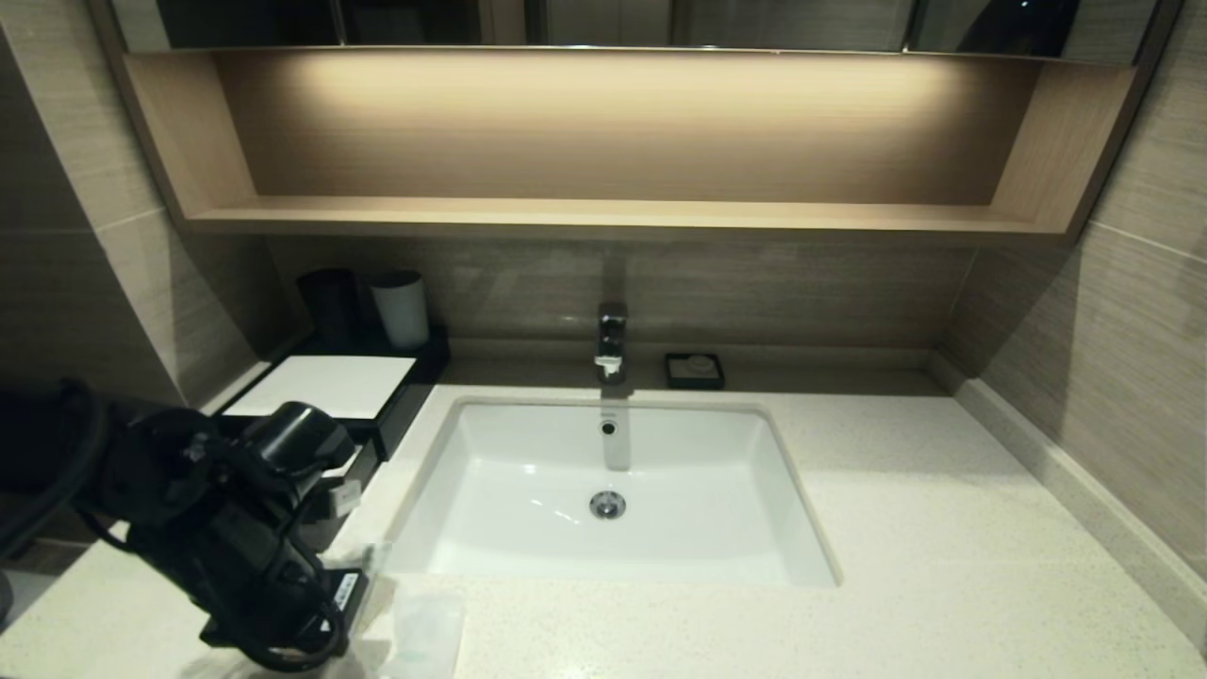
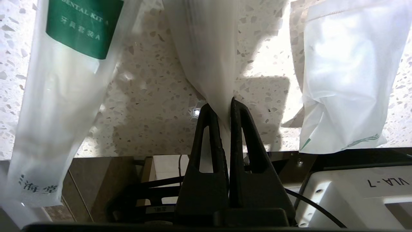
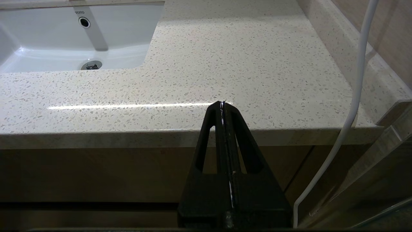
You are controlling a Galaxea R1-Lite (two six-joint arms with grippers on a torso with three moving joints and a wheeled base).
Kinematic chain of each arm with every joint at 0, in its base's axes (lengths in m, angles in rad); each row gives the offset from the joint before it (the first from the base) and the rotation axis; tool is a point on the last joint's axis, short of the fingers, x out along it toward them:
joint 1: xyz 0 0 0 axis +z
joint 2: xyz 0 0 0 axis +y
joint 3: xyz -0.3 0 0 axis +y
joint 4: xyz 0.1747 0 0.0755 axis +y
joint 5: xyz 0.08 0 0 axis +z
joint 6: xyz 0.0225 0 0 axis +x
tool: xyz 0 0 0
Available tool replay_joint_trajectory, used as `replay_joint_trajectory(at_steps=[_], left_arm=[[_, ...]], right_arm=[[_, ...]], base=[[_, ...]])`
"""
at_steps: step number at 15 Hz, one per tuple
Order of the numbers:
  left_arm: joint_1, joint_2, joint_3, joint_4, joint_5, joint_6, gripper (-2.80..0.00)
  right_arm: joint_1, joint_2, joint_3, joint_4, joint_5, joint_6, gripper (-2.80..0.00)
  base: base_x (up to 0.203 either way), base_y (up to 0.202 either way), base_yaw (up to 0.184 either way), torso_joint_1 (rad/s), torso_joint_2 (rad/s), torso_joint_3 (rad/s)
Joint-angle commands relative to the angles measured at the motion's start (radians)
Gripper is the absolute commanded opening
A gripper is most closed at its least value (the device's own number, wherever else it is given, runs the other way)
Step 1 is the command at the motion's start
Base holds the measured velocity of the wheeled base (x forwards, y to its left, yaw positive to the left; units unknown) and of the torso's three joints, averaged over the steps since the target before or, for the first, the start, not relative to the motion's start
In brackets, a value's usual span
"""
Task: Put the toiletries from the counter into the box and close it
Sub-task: Pick up the bathroom toiletry
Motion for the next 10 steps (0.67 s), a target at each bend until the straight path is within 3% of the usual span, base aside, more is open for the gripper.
replay_joint_trajectory(at_steps=[1,10], left_arm=[[0.000,-0.010,-0.003,0.003,0.000,-0.001,-2.80],[-0.005,-0.145,-0.074,0.019,-0.009,-0.020,-2.80]], right_arm=[[0.000,0.002,0.001,0.002,0.001,0.000,-2.80],[0.000,0.002,-0.001,0.002,0.000,0.000,-2.80]], base=[[0.000,0.000,0.000,0.000,0.00,0.000],[0.000,0.000,0.000,0.000,0.00,0.000]])
